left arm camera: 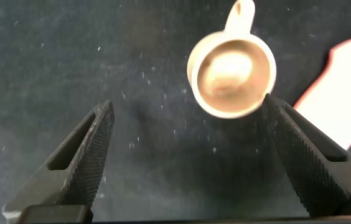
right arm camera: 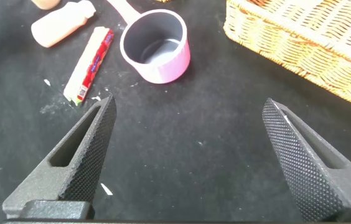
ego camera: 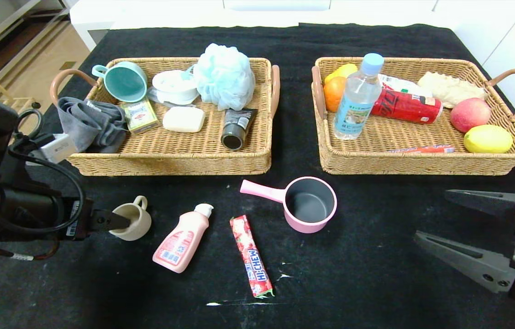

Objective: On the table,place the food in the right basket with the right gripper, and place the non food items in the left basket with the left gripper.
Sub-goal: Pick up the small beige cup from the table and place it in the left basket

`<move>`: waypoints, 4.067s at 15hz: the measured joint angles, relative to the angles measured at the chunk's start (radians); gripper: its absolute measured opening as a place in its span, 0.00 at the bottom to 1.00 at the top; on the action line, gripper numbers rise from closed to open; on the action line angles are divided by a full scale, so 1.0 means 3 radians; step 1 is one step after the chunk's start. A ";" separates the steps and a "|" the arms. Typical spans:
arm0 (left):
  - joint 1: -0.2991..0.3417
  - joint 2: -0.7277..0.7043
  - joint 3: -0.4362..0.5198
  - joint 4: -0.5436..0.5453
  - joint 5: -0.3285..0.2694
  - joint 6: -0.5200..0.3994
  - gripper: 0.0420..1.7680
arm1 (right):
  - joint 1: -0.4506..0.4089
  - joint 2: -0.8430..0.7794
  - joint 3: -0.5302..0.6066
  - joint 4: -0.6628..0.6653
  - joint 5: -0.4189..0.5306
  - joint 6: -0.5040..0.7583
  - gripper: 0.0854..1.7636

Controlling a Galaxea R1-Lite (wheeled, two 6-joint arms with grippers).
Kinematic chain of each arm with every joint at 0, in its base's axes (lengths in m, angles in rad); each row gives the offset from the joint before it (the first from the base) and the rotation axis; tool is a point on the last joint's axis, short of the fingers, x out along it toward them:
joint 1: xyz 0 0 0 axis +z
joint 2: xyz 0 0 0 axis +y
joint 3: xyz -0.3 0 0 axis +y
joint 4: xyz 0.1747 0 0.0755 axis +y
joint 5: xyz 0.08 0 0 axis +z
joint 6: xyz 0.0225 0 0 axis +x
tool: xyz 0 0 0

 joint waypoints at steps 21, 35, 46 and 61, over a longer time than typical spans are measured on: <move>0.0120 0.0403 0.0004 -0.0308 -0.0029 0.0069 0.64 | -0.0080 0.0101 -0.0013 -0.0009 -0.0003 -0.0011 0.97; 0.0107 0.0539 0.0019 -0.0440 -0.0030 0.0069 0.06 | -0.0082 0.0082 -0.0013 -0.0009 -0.0003 -0.0011 0.97; 0.0024 0.0221 0.0098 -0.0395 -0.0070 0.0077 0.06 | -0.0077 0.0082 0.0000 -0.0001 0.0002 -0.0006 0.97; -0.0516 -0.0511 -0.0228 -0.0450 -0.0026 0.0077 0.06 | -0.0077 0.0040 -0.0005 -0.0003 0.0002 -0.0011 0.97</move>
